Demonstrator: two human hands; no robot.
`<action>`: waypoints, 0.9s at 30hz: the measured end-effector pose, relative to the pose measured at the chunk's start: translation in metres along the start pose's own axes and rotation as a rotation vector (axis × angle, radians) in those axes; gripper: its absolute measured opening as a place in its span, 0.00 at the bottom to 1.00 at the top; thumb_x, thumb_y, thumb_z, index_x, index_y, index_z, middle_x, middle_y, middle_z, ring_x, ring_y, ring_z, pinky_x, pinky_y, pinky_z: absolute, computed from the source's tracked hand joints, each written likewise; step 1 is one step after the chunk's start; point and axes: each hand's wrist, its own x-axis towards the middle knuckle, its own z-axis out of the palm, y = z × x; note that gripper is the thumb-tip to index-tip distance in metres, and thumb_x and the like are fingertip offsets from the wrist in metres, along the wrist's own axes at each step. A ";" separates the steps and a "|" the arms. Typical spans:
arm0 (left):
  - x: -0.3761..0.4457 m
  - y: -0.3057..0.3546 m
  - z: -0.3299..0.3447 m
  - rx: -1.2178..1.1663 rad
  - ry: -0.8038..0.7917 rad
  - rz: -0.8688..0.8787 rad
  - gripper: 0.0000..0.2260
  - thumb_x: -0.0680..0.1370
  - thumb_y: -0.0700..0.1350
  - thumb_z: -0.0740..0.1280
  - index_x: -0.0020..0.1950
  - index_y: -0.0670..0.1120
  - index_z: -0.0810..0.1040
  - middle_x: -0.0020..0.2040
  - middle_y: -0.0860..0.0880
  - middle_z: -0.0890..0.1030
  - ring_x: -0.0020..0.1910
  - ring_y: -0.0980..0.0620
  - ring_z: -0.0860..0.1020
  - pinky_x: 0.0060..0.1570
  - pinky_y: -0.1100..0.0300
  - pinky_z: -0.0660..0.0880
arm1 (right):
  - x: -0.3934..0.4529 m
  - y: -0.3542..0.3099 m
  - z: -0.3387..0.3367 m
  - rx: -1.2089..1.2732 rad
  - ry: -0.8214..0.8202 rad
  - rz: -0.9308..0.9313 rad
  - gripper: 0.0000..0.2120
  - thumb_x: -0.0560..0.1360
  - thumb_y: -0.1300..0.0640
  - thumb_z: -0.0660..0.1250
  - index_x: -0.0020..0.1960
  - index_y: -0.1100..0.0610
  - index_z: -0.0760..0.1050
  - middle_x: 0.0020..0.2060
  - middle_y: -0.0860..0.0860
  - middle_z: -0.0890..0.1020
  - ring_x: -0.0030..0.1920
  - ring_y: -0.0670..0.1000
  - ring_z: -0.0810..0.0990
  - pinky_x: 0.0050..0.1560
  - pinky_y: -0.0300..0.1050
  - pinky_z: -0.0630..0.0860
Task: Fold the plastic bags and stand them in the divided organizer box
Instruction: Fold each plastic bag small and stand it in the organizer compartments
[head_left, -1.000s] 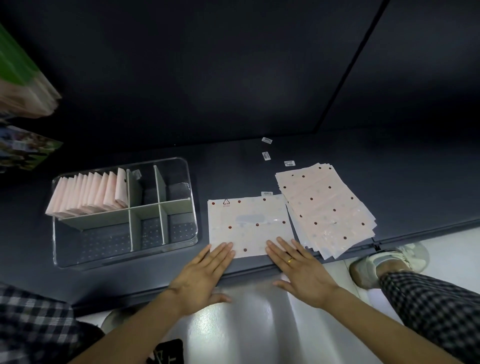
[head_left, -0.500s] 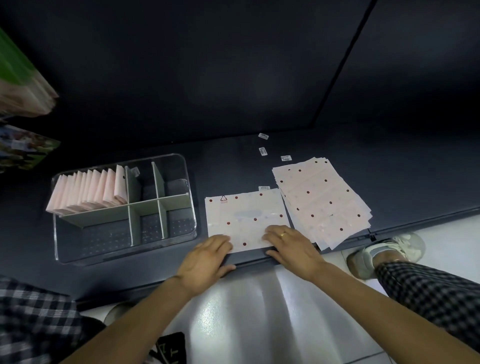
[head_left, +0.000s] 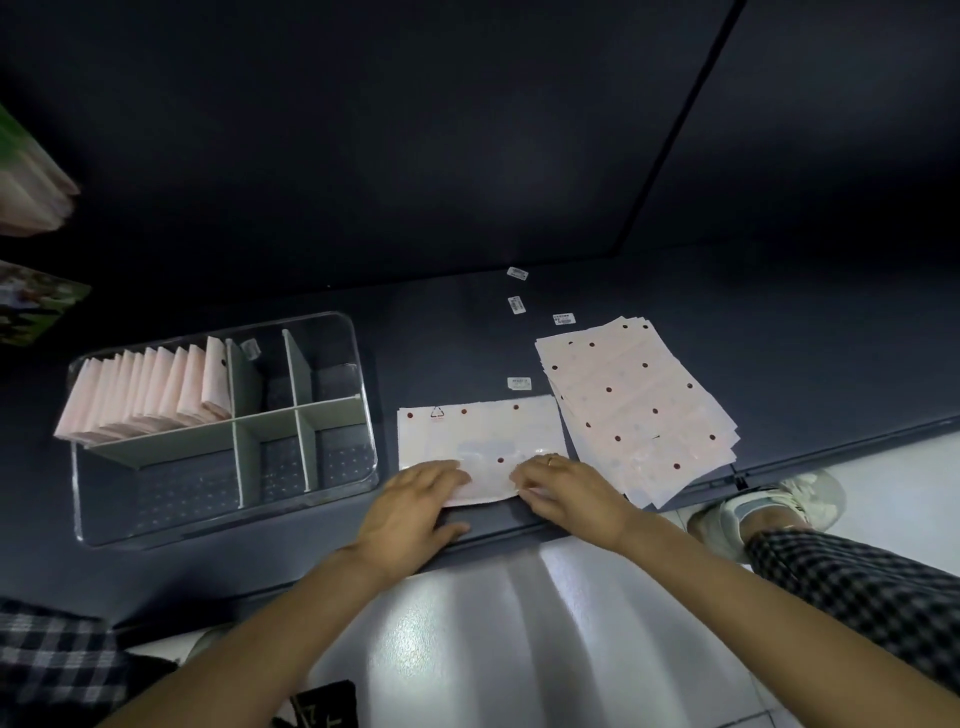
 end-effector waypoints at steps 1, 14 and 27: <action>0.000 0.000 -0.005 -0.020 -0.022 -0.019 0.19 0.77 0.53 0.64 0.68 0.53 0.69 0.68 0.54 0.72 0.67 0.52 0.69 0.65 0.61 0.63 | -0.004 -0.002 -0.005 0.063 -0.027 0.011 0.07 0.79 0.58 0.60 0.53 0.59 0.75 0.47 0.49 0.80 0.48 0.49 0.77 0.52 0.42 0.72; 0.001 -0.004 -0.026 -0.300 -0.139 -0.287 0.15 0.79 0.43 0.62 0.65 0.54 0.72 0.48 0.43 0.81 0.48 0.44 0.76 0.50 0.57 0.70 | 0.010 0.004 -0.041 0.168 -0.166 0.282 0.14 0.77 0.42 0.61 0.58 0.48 0.72 0.46 0.44 0.79 0.53 0.48 0.76 0.54 0.44 0.71; -0.018 0.029 0.016 0.133 0.090 -0.006 0.27 0.80 0.47 0.61 0.76 0.46 0.56 0.78 0.47 0.48 0.76 0.45 0.43 0.74 0.47 0.39 | 0.052 0.004 -0.008 -0.122 -0.133 0.299 0.13 0.81 0.50 0.56 0.54 0.56 0.74 0.52 0.54 0.78 0.58 0.56 0.71 0.55 0.48 0.69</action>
